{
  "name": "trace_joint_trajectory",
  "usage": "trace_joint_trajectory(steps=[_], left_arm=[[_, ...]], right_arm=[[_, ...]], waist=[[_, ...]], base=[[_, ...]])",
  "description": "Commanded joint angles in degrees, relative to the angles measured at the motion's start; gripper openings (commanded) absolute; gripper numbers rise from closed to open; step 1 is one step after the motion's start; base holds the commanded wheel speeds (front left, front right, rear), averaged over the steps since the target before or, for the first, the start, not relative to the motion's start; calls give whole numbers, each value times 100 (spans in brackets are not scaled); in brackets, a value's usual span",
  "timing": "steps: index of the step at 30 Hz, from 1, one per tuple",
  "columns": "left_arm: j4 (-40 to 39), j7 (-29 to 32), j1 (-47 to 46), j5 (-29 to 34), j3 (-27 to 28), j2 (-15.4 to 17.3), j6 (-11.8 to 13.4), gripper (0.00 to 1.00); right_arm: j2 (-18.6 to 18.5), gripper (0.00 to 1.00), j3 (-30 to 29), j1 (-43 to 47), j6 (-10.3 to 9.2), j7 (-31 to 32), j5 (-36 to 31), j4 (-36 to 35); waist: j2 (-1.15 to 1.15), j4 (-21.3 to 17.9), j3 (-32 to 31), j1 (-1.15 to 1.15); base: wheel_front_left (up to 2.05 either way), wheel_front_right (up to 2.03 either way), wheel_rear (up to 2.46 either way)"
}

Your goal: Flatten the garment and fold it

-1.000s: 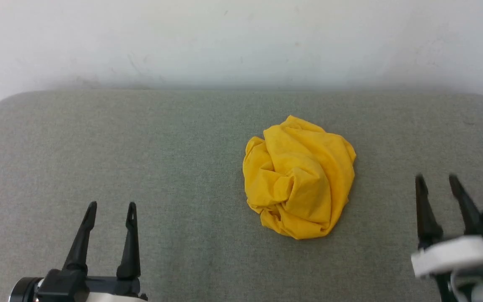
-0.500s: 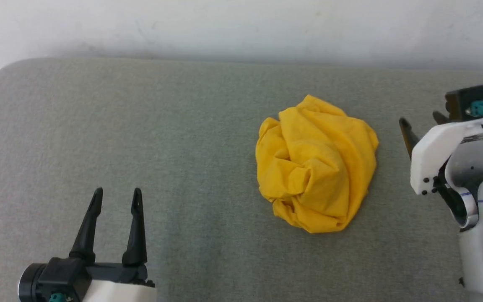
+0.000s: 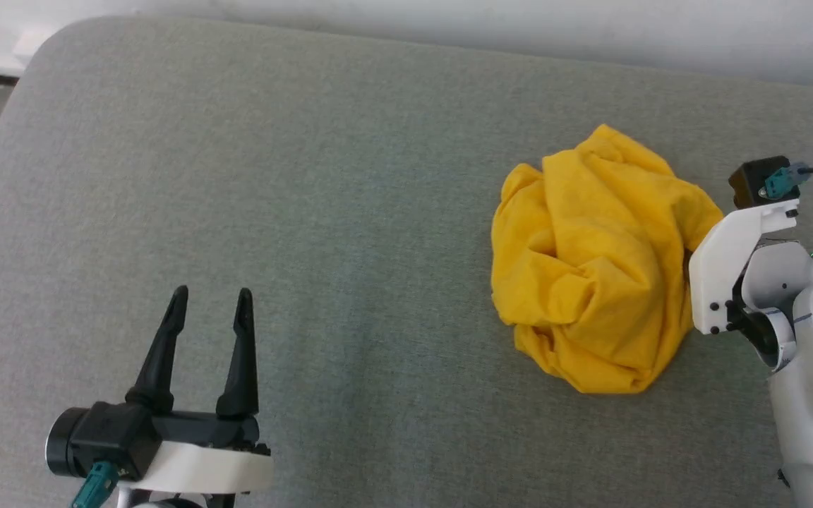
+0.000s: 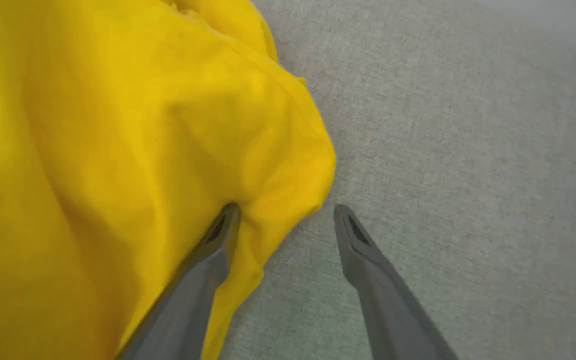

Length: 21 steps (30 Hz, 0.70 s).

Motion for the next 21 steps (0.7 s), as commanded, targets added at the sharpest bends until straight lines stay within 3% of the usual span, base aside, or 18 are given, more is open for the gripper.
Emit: trace_joint_trajectory(steps=[1,2,3,4,5,14,21], left_arm=[[25,-27,-102,42,37,-42,-56,100],[42,-27,-120,52,56,-62,-85,100],[61,-27,-138,63,72,-84,-112,100],[80,-27,-157,74,81,-108,-136,100],[97,-27,-176,76,92,-133,-161,100],[225,-27,-125,140,368,-232,-321,100],[217,-27,33,239,560,-278,-361,100]], right_arm=[[21,100,-27,-100,-4,-59,-6,72],[53,74,-77,-126,-4,-102,-12,161],[79,40,-123,-151,-4,-155,-38,244],[94,16,-153,-175,-4,-218,-76,316],[110,0,-183,-197,-4,-283,-117,380],[157,0,-23,-608,-4,-1009,-35,268],[-13,0,-28,-642,-4,-1266,378,-1173]], waist=[[0,184,179,-2],[0,198,195,-2],[0,210,206,-2],[0,220,214,-2],[0,225,215,-2],[0,-130,-210,-2],[0,-552,-605,-2]], base=[[0,0,0],[0,0,0],[0,0,0],[0,0,0],[0,0,0],[0,0,0],[0,0,0]])
